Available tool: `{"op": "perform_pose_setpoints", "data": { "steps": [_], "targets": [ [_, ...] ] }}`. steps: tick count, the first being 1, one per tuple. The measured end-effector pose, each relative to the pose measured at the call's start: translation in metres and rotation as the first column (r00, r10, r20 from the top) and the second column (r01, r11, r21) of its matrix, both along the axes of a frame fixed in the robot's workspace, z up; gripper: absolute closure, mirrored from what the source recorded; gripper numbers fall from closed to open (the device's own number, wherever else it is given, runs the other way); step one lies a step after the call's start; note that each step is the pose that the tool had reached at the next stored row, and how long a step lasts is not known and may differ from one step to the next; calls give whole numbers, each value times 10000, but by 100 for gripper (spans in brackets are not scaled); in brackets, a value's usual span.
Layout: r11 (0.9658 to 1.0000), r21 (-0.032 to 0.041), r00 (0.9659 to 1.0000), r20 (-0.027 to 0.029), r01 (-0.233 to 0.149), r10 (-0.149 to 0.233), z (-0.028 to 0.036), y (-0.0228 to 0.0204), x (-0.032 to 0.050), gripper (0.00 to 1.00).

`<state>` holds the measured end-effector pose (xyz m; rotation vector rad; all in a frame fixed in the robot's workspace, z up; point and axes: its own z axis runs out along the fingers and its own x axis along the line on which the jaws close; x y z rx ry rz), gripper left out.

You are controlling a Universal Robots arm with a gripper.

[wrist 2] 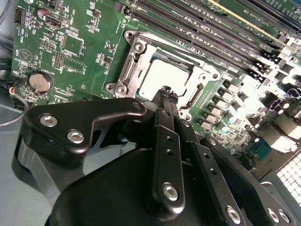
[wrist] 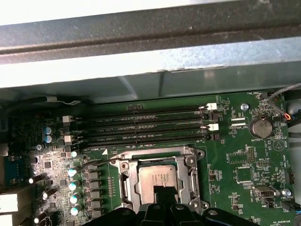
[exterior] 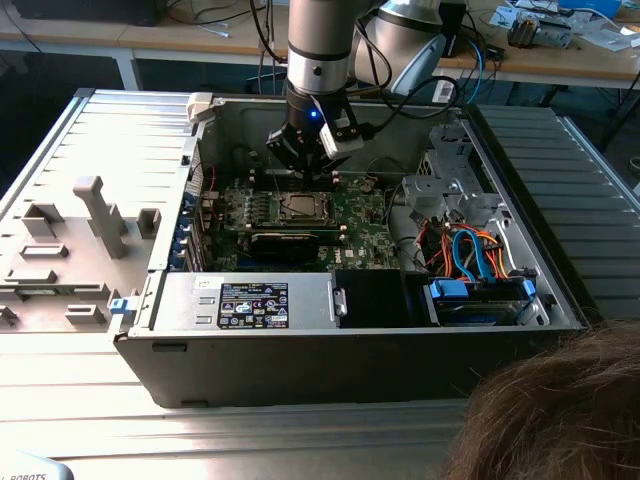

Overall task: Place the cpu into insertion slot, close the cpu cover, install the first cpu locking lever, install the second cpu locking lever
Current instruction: 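Install the first cpu locking lever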

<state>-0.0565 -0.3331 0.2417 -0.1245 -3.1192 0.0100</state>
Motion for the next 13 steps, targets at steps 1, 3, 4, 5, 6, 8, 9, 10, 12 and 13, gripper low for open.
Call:
{"op": "perform_pose_setpoints", "data": {
  "steps": [1,3,4,5,6,8,9,10,12,13],
  "targets": [
    [10000,-1,10000,0,-14,14,0,0,0,89],
    [10000,0,10000,0,-56,56,0,0,0,89],
    [10000,0,10000,0,-73,73,0,0,0,89],
    [10000,0,10000,0,-93,93,0,0,0,89],
    [9999,-1,9999,0,-112,112,0,0,0,89],
    [9998,0,9998,0,-188,188,0,0,0,89],
    [9997,0,9997,0,-228,228,0,0,0,89],
    [9997,0,9997,0,-245,245,0,0,0,89],
    [9996,0,9996,0,-290,290,0,0,0,89],
    [9995,0,9995,0,-329,329,0,0,0,89]
  ]
}}
